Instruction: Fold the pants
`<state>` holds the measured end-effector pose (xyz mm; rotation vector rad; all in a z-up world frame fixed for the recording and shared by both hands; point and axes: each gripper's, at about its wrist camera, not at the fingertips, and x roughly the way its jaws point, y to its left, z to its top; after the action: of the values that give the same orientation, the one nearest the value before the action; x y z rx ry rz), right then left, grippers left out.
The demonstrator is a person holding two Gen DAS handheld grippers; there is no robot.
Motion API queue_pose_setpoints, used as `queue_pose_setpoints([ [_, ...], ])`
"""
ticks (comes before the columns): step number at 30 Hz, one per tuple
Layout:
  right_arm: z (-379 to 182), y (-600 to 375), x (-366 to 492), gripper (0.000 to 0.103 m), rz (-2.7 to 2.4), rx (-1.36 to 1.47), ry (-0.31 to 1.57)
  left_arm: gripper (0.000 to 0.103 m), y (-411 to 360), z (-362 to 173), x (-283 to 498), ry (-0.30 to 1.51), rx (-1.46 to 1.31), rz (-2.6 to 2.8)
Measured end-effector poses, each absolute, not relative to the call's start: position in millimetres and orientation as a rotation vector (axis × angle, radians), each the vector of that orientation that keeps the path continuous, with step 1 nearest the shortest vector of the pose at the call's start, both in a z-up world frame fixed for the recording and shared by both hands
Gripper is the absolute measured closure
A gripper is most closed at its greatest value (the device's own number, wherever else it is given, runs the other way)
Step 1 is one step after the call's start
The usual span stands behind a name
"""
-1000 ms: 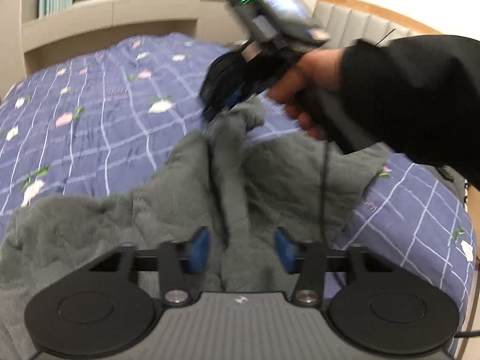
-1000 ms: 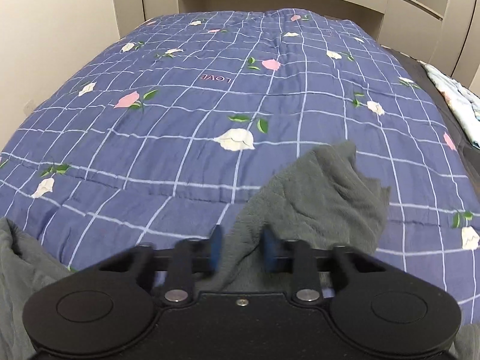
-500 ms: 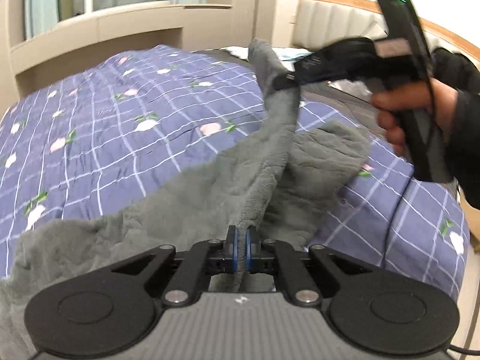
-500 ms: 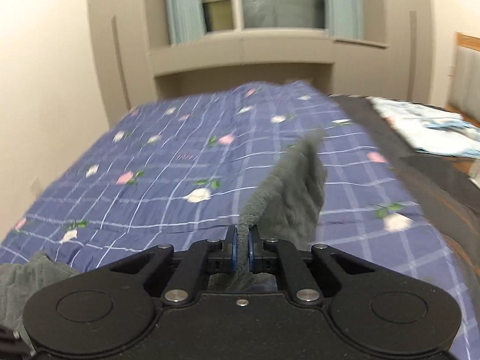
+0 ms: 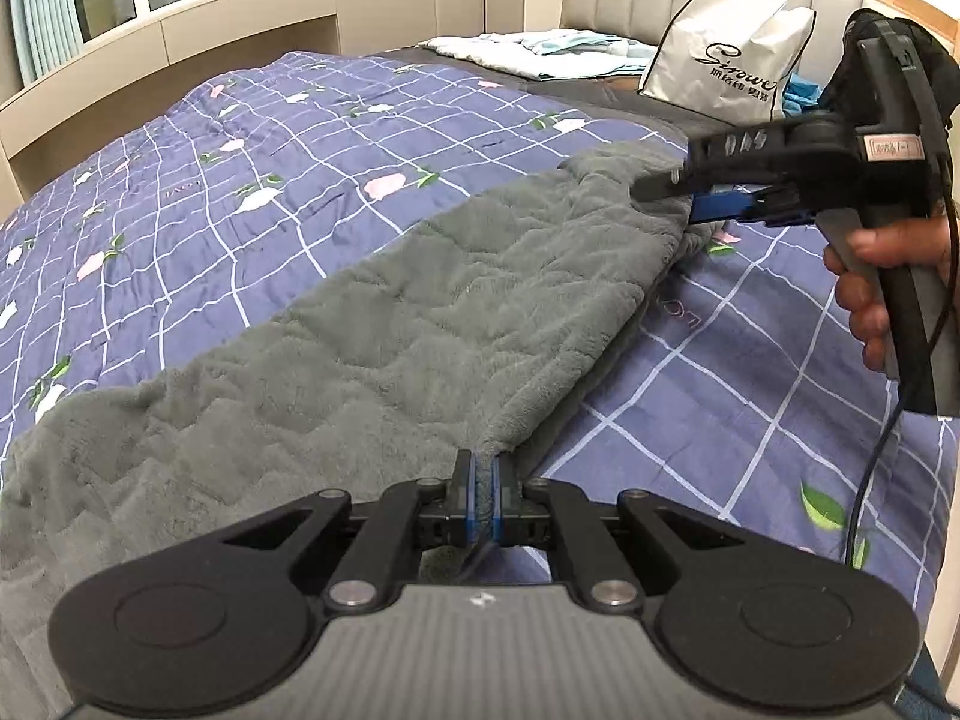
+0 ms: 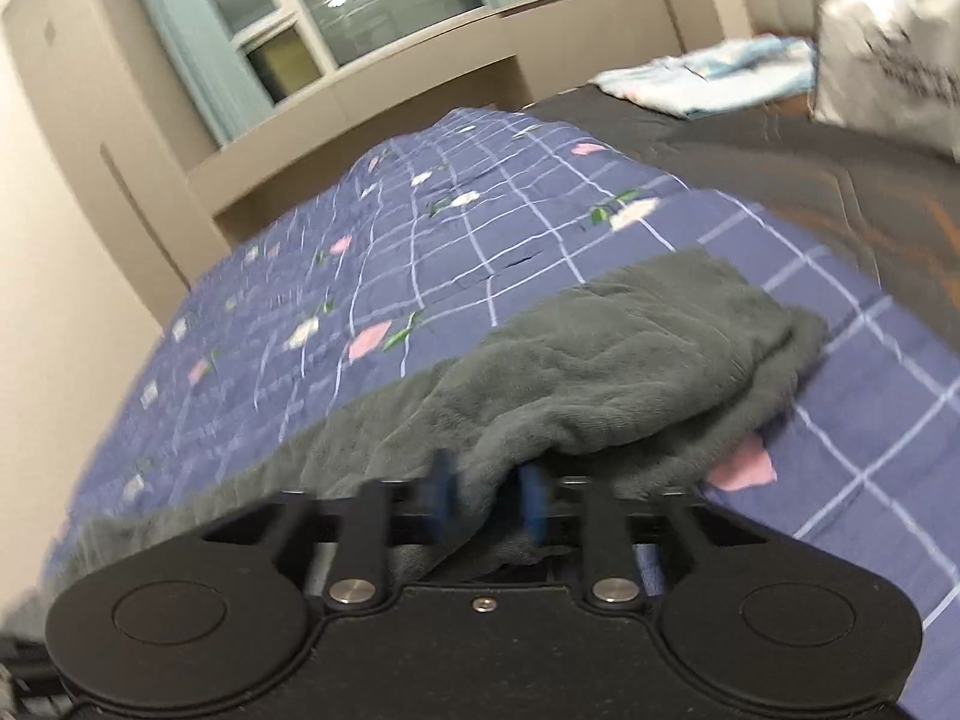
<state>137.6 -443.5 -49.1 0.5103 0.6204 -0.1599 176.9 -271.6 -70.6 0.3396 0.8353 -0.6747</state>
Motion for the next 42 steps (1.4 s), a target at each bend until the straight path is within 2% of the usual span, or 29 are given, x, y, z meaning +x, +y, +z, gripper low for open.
queue_pose_setpoints([
  [1,-51,-450,136,0.039,-0.160,0.547,0.604,0.099,-271,-70,177,0.836,0.341,-0.674],
  [2,-52,-457,135,0.037,-0.166,0.583,0.581,0.099,-272,-70,177,0.837,0.343,-0.672],
  [5,-54,-476,133,0.037,-0.204,0.646,0.529,0.099,-274,-71,178,0.841,0.347,-0.666],
  [6,-54,-482,135,0.042,-0.225,0.667,0.522,0.099,-275,-71,178,0.840,0.345,-0.664],
  [7,-54,-486,139,0.047,-0.244,0.682,0.520,0.099,-276,-71,178,0.839,0.342,-0.660],
  [8,-54,-492,142,0.066,-0.263,0.693,0.520,0.099,-276,-70,178,0.838,0.340,-0.657],
  [9,-53,-497,145,0.089,-0.285,0.690,0.524,0.099,-276,-69,178,0.836,0.338,-0.655],
  [10,-52,-501,147,0.094,-0.303,0.672,0.532,0.099,-275,-68,177,0.829,0.334,-0.653],
  [17,-27,-499,141,0.096,-0.312,0.515,0.443,0.099,-282,-62,177,0.811,0.348,-0.663],
  [22,-53,-506,141,0.094,-0.362,0.509,0.535,0.095,-285,-76,180,0.856,0.346,-0.671],
  [24,-64,-507,142,0.084,-0.373,0.511,0.581,0.089,-283,-75,181,0.861,0.341,-0.675],
  [25,-66,-506,142,0.080,-0.377,0.510,0.594,0.075,-282,-74,182,0.861,0.338,-0.674],
  [26,-67,-505,141,0.071,-0.382,0.505,0.596,0.063,-280,-72,183,0.861,0.335,-0.670],
  [27,-68,-504,141,0.058,-0.383,0.497,0.592,0.039,-278,-70,184,0.854,0.330,-0.661],
  [28,-66,-503,141,0.050,-0.380,0.486,0.590,0.030,-275,-67,185,0.842,0.326,-0.643],
  [30,-63,-497,139,0.016,-0.384,0.450,0.588,0.030,-267,-61,190,0.822,0.316,-0.613],
  [32,-59,-488,136,0.008,-0.409,0.391,0.584,0.029,-251,-54,200,0.815,0.290,-0.576],
  [36,-49,-463,129,0.001,-0.395,0.263,0.562,0.029,-201,-50,240,0.859,0.204,-0.432],
  [42,-44,-424,120,0.001,-0.289,0.192,0.532,0.031,-124,-67,307,0.990,-0.043,-0.247],
])
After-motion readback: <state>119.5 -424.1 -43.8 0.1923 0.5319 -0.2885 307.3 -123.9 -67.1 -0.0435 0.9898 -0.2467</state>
